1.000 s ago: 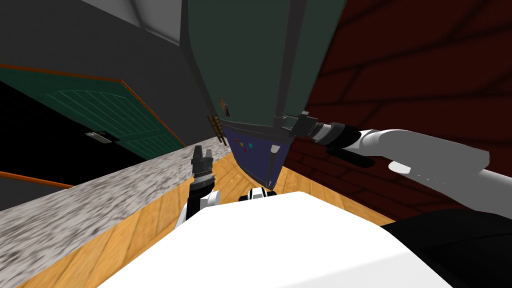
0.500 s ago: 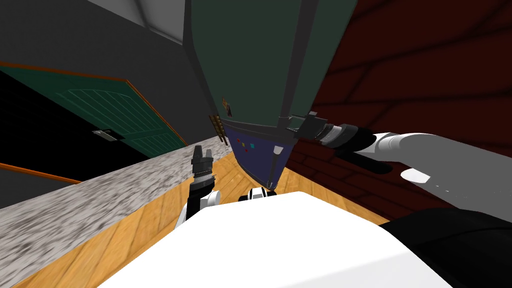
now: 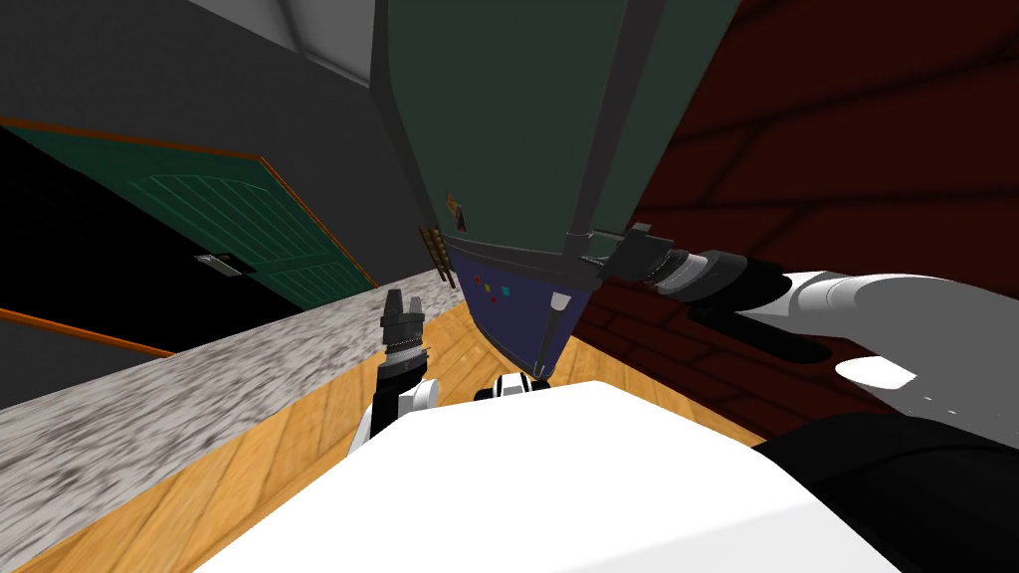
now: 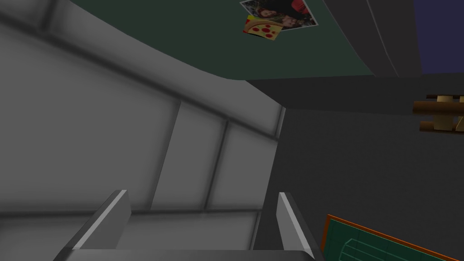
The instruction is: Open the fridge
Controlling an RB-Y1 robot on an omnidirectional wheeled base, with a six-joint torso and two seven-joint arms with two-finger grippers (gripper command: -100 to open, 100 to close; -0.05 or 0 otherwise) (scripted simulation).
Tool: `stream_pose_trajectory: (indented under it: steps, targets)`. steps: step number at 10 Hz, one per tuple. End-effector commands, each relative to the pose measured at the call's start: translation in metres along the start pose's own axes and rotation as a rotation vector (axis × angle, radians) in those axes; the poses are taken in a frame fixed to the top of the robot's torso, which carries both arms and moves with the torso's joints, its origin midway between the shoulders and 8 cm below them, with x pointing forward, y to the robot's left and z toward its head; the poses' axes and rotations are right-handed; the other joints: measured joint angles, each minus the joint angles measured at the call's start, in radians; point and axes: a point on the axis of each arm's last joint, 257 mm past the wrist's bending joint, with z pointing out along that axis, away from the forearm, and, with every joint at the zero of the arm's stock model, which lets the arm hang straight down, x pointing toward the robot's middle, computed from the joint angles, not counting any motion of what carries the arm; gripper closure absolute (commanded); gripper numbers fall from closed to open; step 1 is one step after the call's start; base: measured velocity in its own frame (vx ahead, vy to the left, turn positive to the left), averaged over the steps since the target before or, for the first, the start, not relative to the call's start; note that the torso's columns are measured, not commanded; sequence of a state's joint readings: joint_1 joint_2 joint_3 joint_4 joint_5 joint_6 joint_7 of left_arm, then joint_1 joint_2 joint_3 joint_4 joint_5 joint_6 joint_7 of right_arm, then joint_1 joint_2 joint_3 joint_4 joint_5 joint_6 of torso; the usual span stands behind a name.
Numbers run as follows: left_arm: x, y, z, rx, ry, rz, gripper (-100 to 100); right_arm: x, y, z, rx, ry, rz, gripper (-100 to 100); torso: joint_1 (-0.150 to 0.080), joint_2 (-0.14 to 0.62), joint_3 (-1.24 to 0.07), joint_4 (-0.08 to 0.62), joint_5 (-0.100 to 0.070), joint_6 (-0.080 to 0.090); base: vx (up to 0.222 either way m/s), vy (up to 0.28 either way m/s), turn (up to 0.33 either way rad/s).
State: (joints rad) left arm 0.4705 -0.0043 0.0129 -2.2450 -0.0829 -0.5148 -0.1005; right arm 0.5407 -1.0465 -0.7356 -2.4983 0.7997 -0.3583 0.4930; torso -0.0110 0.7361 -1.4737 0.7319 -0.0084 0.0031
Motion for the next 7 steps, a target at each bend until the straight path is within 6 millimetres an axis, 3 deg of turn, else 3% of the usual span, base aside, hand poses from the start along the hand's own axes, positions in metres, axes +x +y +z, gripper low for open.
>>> stream_pose_trajectory:
  steps: [1, 4, 7]
  targets:
    - [0.000, 0.000, 0.000, 0.000, 0.000, 0.000, 0, 0.001, 0.007, -0.016, -0.018, 0.021, 0.003, 100, -0.001, 0.001, 0.001, 0.000, -0.001, 0.001, 0.021, 0.011, 0.036]
    - [0.000, 0.000, 0.000, 0.000, 0.000, 0.000, 0, 0.002, 0.005, -0.040, -0.016, 0.062, -0.021, 100, -0.004, 0.003, 0.003, 0.001, -0.003, 0.002, 0.030, 0.014, 0.049]
    - [0.000, 0.000, 0.000, 0.000, 0.000, 0.000, 0, 0.002, 0.002, -0.041, -0.011, 0.062, -0.031, 100, -0.005, 0.006, 0.005, 0.003, -0.003, 0.003, 0.001, 0.004, -0.003]
